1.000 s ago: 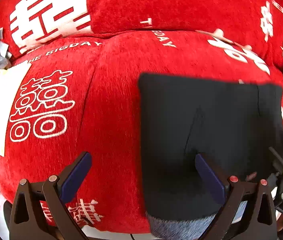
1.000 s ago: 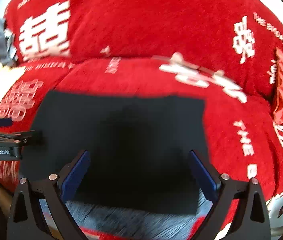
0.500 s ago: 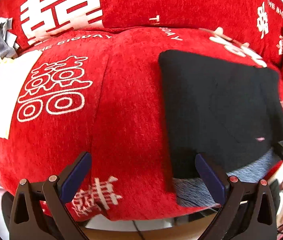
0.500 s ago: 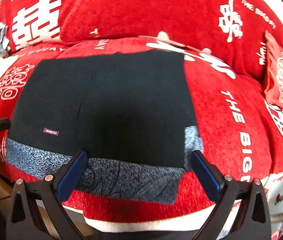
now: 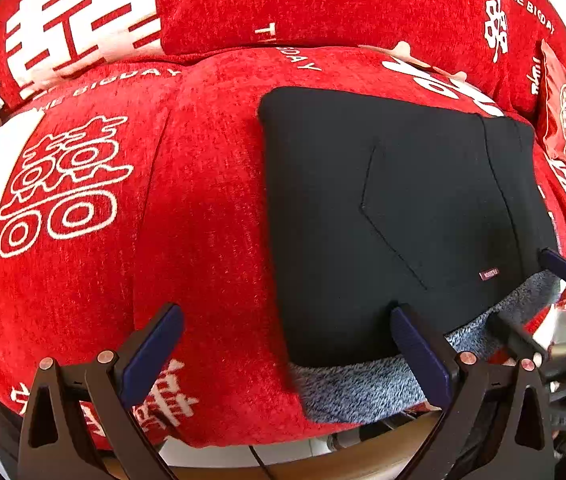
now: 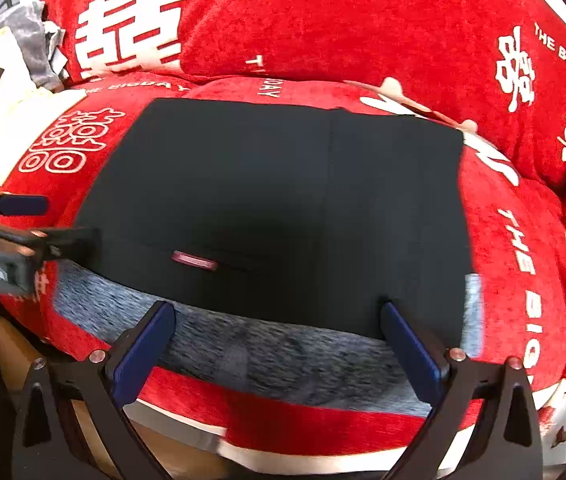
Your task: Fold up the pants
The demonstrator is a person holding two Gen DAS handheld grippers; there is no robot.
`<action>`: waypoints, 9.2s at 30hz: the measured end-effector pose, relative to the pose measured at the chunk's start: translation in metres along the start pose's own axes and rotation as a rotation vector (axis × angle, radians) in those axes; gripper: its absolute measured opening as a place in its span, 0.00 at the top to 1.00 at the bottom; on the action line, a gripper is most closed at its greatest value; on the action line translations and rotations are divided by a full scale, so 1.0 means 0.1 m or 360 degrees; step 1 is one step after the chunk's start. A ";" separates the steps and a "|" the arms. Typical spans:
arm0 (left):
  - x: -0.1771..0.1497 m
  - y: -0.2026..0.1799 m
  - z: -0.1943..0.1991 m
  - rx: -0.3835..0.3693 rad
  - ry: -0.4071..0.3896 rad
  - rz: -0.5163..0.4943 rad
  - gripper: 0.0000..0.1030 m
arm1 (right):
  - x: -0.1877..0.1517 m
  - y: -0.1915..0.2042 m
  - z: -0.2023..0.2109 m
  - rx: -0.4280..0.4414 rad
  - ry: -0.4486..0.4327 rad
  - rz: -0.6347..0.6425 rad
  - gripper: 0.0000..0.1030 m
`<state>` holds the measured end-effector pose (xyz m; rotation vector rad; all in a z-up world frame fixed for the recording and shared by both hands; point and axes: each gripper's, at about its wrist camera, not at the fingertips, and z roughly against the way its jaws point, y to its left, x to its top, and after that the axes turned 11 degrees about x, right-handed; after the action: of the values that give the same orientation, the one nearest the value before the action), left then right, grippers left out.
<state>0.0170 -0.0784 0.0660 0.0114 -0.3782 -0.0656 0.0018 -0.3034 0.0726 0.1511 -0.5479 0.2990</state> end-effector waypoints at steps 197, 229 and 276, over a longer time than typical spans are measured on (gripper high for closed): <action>0.22 1.02 0.33 -0.0102 -0.0079 0.0076 0.31 | 0.51 0.96 -0.15 0.0239 0.0012 0.0078 0.15; 1.23 1.22 -0.31 0.0119 0.0058 0.0243 0.04 | 1.64 0.84 -0.96 0.0115 0.0135 0.0029 0.00; 0.05 0.96 -0.02 0.0166 0.0185 0.0215 0.04 | 1.16 0.73 -0.59 0.0029 0.0101 -0.0077 0.00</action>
<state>0.0278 0.0175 0.0684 0.0921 -0.2649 0.0882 0.1012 -0.1936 0.0887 0.1717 -0.4779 0.2611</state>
